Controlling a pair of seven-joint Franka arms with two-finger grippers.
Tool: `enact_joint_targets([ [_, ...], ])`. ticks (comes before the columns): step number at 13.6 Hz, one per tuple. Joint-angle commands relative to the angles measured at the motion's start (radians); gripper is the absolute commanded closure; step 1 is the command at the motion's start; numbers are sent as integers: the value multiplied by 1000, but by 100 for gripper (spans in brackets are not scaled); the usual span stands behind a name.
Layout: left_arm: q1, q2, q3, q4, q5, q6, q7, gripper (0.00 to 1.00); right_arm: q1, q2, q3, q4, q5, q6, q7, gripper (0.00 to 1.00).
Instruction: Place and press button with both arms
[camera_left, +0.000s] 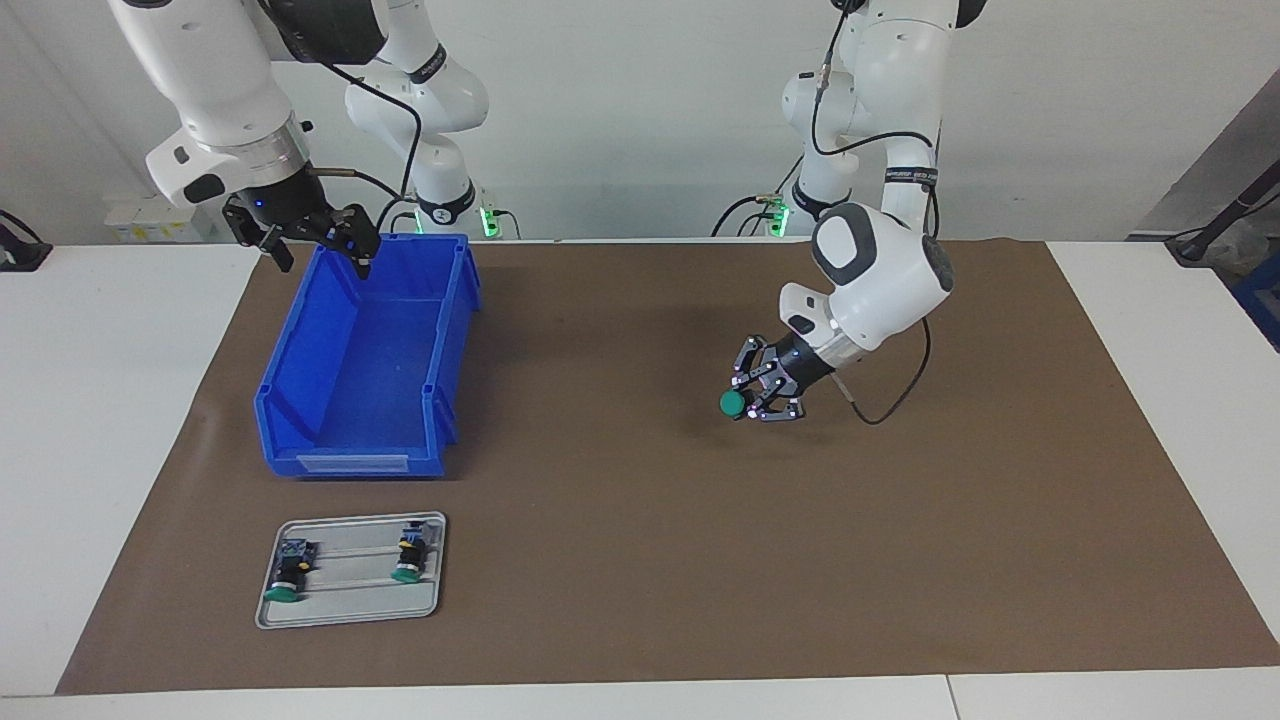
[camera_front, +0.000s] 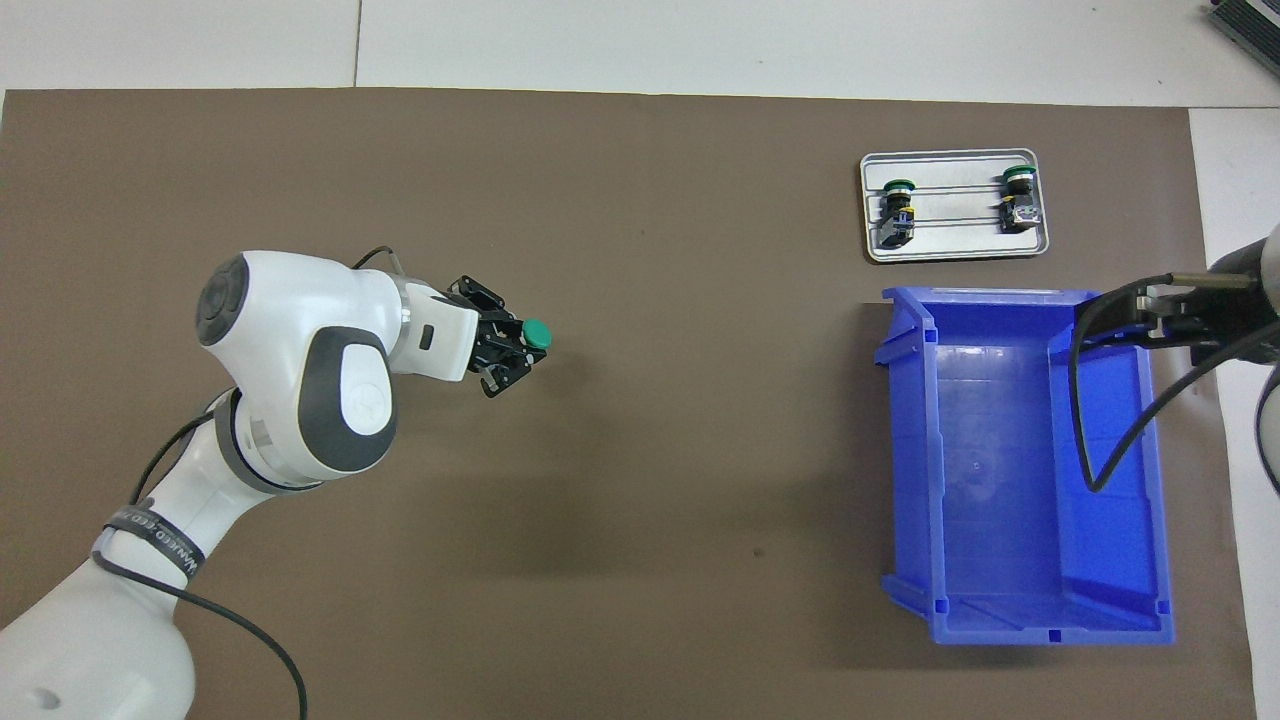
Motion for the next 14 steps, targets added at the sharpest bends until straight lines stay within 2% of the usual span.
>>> enact_joint_targets([
  [1,32,-52,-6,-83,-138,-13,167,80,-6,-12,-3,-13,25,-1,-32,0],
  [7,43,-139,-3,-281,-596,-10,580,79,-6,-12,-3,-11,25,-1,-32,0],
  [9,61,-130,-4,-315,-653,-26,675,79,-6,-12,-3,-11,25,-1,-33,0],
  [12,122,-75,-3,-364,-834,-169,917,76,-6,-12,-3,-13,25,-1,-33,0],
  [14,142,-67,-3,-366,-861,-226,930,75,-6,-12,-3,-13,25,-1,-32,0],
])
